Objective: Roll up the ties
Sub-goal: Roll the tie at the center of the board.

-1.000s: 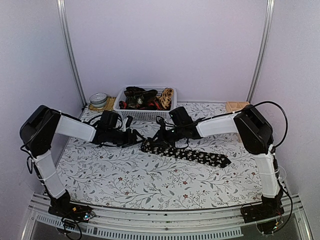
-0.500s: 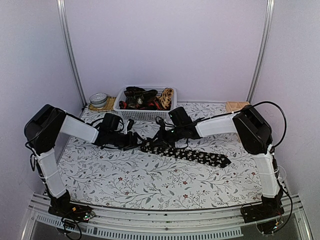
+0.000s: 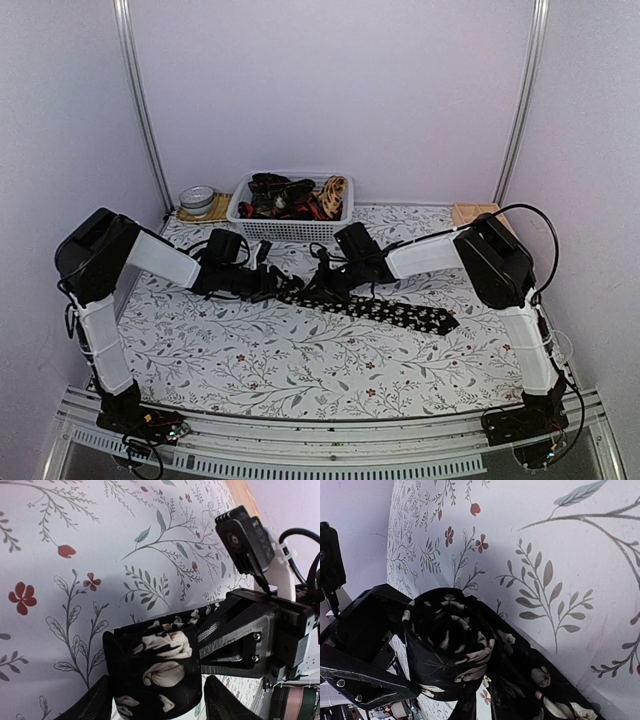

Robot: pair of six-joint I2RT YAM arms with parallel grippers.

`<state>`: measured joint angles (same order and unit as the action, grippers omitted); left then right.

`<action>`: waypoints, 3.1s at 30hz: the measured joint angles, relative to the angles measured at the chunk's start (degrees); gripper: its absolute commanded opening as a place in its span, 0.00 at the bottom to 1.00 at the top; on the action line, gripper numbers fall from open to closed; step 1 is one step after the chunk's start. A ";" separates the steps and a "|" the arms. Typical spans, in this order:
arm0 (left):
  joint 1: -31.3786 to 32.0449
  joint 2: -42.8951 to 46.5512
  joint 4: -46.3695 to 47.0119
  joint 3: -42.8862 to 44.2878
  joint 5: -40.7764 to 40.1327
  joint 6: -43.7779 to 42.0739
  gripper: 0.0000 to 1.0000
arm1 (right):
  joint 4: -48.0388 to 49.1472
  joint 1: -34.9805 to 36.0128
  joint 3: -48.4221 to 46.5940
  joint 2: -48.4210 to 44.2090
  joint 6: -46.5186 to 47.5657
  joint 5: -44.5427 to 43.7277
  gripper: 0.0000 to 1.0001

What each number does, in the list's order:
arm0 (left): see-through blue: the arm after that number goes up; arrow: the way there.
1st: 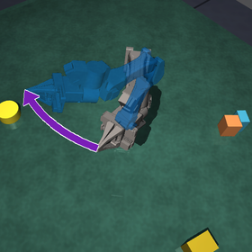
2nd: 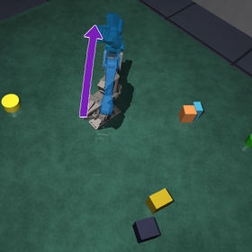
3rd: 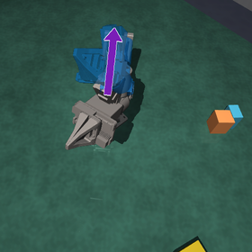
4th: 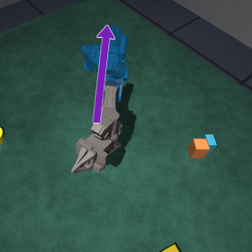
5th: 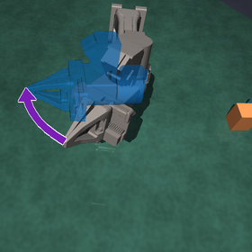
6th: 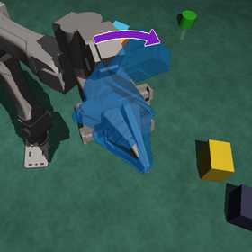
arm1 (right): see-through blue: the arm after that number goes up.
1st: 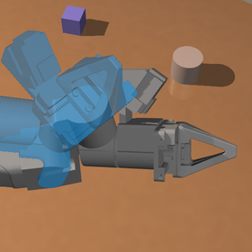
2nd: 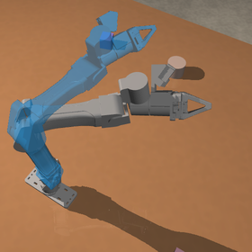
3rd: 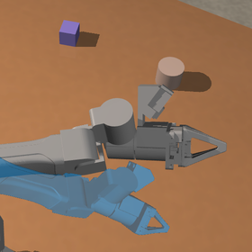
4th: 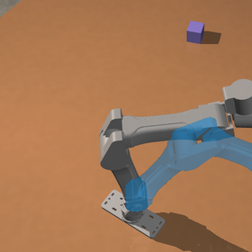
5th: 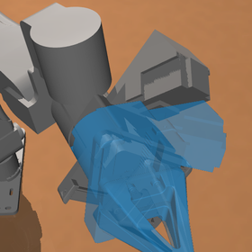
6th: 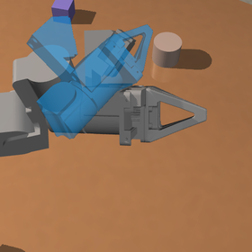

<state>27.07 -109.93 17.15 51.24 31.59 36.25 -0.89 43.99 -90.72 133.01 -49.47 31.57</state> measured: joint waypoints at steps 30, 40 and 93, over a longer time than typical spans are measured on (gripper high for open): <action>-0.44 1.16 2.93 -1.60 0.39 0.92 0.75 | 2.23 -0.11 0.74 0.76 1.42 -0.02 0.25; -0.81 2.36 3.13 -2.38 0.24 0.94 0.75 | -0.39 -0.37 3.32 -3.17 2.14 -3.06 0.29; -3.67 -4.55 6.71 0.90 3.87 1.77 0.59 | 0.76 -0.37 -3.74 -3.93 -2.62 -2.32 0.33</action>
<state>23.40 -114.48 23.86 52.14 35.46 38.02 -0.12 43.62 -94.45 129.08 -52.10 29.26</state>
